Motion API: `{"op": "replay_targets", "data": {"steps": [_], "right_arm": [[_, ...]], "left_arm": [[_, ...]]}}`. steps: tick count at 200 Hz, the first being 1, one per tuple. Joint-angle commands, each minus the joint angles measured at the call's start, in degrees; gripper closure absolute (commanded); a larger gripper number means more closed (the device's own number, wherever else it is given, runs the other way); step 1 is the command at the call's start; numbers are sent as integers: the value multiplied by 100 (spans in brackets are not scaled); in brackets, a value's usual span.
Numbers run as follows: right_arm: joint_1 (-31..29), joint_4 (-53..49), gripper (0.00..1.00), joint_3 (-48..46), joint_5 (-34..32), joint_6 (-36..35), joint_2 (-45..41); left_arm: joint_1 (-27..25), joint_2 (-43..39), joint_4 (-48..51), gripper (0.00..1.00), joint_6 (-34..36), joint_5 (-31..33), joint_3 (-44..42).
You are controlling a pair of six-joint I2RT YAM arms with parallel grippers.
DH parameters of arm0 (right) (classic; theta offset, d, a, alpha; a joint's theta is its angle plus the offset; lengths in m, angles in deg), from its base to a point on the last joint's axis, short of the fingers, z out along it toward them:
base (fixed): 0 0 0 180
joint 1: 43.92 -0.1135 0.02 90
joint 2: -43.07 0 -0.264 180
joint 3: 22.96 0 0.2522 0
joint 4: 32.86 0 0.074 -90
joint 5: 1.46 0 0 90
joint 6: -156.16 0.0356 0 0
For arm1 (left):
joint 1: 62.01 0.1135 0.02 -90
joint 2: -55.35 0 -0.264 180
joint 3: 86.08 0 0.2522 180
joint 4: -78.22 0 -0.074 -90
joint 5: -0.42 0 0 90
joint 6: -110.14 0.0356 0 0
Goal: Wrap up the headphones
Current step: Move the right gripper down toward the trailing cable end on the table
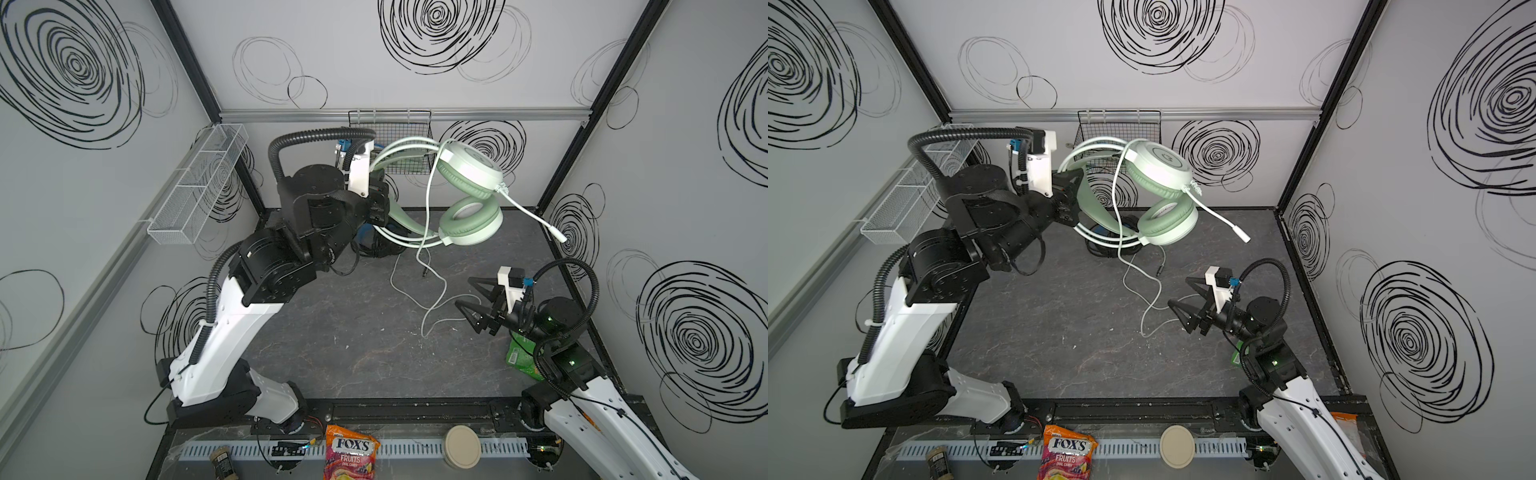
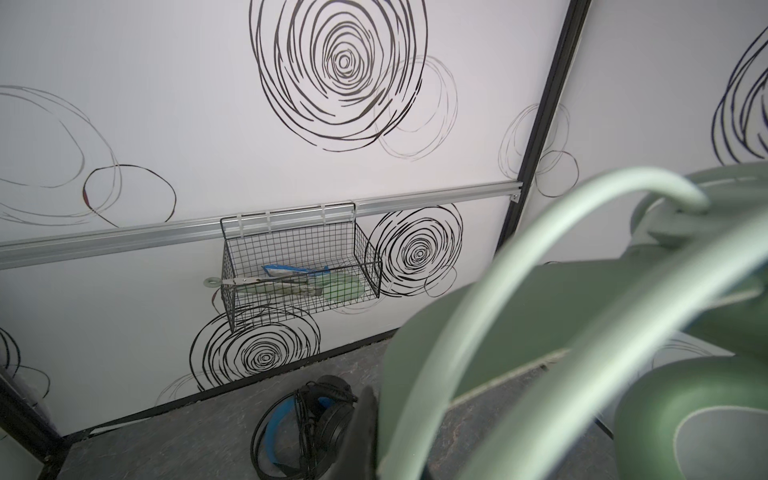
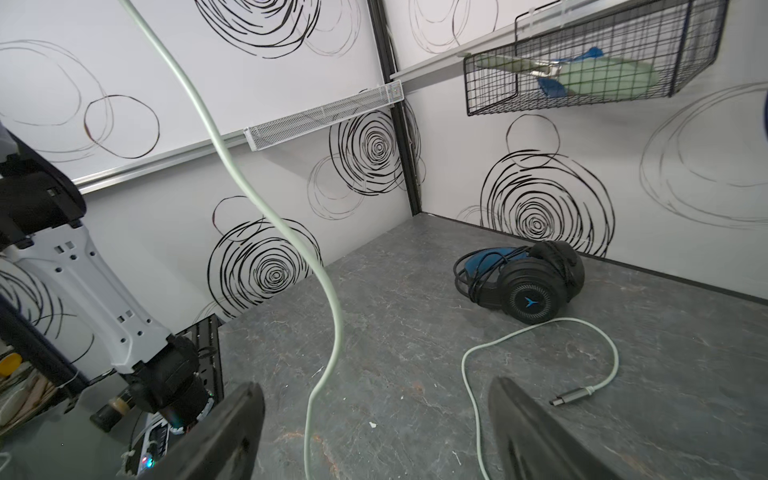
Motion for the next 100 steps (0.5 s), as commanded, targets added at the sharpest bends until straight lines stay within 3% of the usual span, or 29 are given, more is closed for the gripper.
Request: {"op": "replay_targets", "data": {"steps": [1, 57, 100], "right_arm": [[-36, 563, 11, -190, 555, 250, 157], [-453, 932, 8, -94, 1223, 474, 743], [-992, 1279, 8, -147, 928, 662, 1085]], "left_arm": [[102, -2, -533, 100, -337, -192, 356], [173, 54, -540, 100, -454, -339, 450], [173, -34, -625, 100, -503, -335, 299]]}}
